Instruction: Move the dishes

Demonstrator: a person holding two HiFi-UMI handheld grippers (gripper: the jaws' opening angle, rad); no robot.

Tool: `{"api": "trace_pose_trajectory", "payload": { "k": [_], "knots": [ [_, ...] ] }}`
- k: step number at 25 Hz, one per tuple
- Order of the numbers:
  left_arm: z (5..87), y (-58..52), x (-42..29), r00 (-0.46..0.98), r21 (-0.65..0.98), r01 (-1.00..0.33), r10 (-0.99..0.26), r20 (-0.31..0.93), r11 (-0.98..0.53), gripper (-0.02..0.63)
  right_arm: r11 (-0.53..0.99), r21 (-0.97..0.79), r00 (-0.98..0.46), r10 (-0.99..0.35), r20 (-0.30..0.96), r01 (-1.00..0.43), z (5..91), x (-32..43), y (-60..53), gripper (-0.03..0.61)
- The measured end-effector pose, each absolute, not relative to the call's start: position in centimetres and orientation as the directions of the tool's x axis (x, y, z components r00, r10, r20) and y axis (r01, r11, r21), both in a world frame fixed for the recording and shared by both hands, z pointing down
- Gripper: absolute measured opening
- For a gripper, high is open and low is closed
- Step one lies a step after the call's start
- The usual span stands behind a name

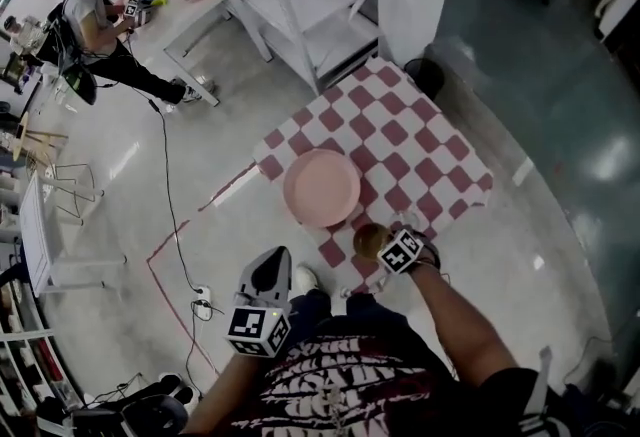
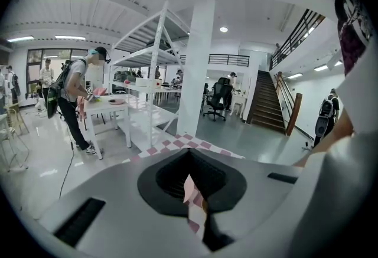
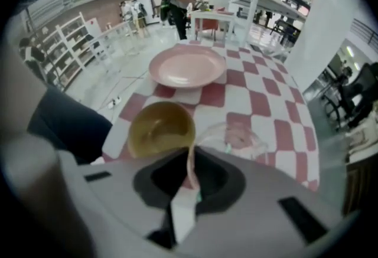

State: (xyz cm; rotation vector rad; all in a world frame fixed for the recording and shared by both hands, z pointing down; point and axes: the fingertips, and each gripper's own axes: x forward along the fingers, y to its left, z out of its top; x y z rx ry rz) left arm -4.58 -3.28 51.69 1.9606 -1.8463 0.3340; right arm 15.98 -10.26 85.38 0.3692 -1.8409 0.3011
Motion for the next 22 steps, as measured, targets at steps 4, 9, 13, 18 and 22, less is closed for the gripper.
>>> {"api": "trace_pose_trajectory", "payload": {
  "k": [4,9,13,18,22],
  "knots": [
    [52.5,-2.7,-5.7,0.091,0.153,-0.988,-0.885,0.457,-0.023,0.025,0.909,0.009,-0.264,-0.130,0.956,-0.416,85.1,16.4,-10.9,0.046],
    [53.5,-4.1,-7.0,0.150,0.191,-0.979,-0.880,0.450,-0.070,0.025,0.866,0.030,-0.272,-0.189,0.944,-0.499,84.1,16.7,-12.4,0.046],
    [53.8,-6.0,-8.2,0.232,0.216,-0.965,-0.867,0.442,-0.148,0.025,0.824,0.059,-0.262,-0.246,0.933,-0.564,81.1,15.9,-14.5,0.046],
    [54.4,-7.9,-12.3,0.298,0.250,-0.947,-0.845,0.444,-0.203,0.025,0.834,0.097,-0.296,-0.297,0.908,-0.543,76.9,9.9,-16.7,0.046],
    [55.1,-8.9,-16.5,0.324,0.267,-0.938,-0.828,0.457,-0.219,0.025,0.851,0.093,-0.325,-0.296,0.898,-0.517,76.1,2.9,-17.9,0.046]
  ]
}}
